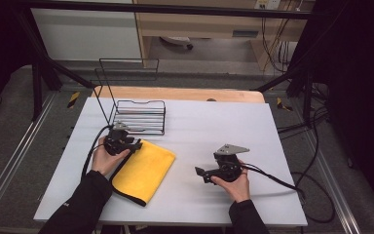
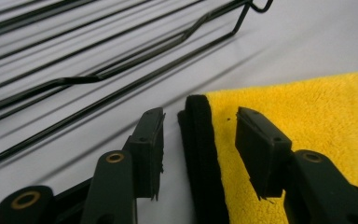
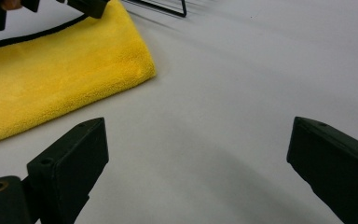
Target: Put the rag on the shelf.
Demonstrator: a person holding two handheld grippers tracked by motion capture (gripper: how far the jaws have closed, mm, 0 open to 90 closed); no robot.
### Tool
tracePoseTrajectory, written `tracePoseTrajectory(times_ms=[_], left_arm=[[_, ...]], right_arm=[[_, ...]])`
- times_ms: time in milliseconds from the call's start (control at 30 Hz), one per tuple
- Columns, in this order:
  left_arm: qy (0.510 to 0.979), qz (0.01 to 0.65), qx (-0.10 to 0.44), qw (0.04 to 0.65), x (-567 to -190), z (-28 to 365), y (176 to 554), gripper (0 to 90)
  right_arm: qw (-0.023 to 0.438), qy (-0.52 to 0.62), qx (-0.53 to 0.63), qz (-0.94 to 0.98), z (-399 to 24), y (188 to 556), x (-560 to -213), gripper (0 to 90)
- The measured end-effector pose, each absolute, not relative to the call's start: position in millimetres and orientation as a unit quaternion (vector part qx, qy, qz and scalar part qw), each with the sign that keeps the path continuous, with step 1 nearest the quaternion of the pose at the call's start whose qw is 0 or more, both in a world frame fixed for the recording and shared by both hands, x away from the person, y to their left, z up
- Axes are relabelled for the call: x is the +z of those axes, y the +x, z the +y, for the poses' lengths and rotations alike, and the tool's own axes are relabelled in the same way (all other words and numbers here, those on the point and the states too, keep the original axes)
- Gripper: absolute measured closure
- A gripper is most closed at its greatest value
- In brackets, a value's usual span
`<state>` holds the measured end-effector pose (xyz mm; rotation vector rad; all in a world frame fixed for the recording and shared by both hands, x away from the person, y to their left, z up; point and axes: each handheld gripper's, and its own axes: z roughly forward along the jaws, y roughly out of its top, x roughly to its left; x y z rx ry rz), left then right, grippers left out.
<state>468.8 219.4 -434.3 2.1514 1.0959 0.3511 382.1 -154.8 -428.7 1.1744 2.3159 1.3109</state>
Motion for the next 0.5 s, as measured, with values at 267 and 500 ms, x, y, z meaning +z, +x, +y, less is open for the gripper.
tracePoseTrajectory(times_ms=[267,500], left_arm=[[0.824,0.431,0.103,0.355,-443.6,222.1,476.7,55.6],[0.824,0.429,0.099,0.356,-444.8,220.9,476.5,57.3]], right_arm=[[0.107,0.401,0.450,0.791,-152.8,382.0,-430.8,6.3],[0.102,0.403,0.449,0.791,-151.1,383.2,-433.2,6.4]])
